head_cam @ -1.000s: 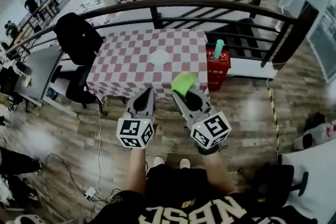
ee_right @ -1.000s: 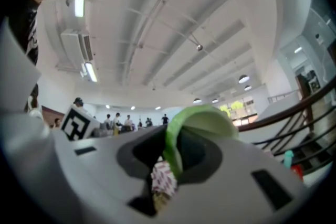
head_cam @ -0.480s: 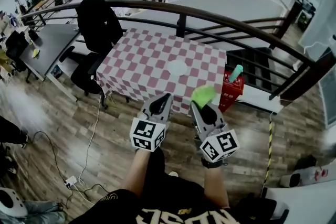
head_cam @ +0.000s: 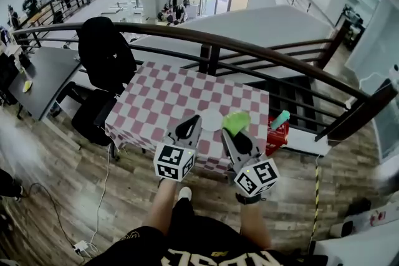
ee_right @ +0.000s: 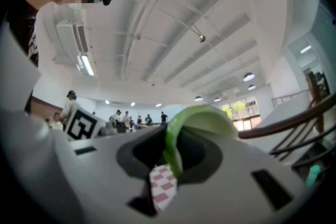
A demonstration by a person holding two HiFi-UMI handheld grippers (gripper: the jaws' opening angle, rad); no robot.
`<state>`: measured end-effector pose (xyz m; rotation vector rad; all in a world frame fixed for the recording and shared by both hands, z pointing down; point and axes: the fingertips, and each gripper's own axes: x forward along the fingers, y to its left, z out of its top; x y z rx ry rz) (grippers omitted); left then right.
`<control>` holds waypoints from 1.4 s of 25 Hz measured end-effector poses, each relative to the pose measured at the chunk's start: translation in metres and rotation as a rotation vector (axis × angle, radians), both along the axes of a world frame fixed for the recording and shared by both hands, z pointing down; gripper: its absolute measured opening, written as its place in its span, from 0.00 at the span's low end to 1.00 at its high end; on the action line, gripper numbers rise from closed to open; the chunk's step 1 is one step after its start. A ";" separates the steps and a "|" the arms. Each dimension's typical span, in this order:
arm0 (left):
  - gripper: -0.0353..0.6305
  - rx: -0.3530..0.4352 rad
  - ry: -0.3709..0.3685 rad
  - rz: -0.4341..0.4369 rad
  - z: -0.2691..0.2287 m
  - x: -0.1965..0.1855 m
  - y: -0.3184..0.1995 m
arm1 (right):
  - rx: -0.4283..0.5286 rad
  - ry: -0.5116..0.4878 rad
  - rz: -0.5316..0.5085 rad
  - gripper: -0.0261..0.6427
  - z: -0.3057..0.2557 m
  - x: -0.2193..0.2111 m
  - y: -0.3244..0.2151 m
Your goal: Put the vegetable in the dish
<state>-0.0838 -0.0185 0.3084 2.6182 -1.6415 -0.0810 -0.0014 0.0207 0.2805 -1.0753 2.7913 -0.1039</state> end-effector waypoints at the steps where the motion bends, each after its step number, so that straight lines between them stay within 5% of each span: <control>1: 0.08 0.009 0.002 0.008 -0.005 -0.007 -0.017 | 0.011 -0.001 0.005 0.15 -0.005 -0.008 -0.014; 6: 0.08 0.009 -0.003 0.051 0.001 -0.034 -0.075 | -0.004 0.009 0.021 0.15 0.008 -0.042 -0.074; 10: 0.08 -0.036 0.087 0.104 0.017 -0.043 -0.108 | -0.075 0.023 0.029 0.15 0.039 -0.053 -0.099; 17: 0.08 -0.051 0.019 0.167 0.053 -0.035 -0.157 | -0.159 0.043 0.066 0.15 0.073 -0.038 -0.149; 29: 0.08 -0.184 -0.115 0.294 0.135 -0.026 -0.220 | -0.372 0.071 -0.146 0.15 0.167 -0.023 -0.219; 35: 0.08 -0.299 -0.067 0.397 0.173 -0.018 -0.224 | -0.488 0.036 -0.308 0.15 0.219 -0.021 -0.221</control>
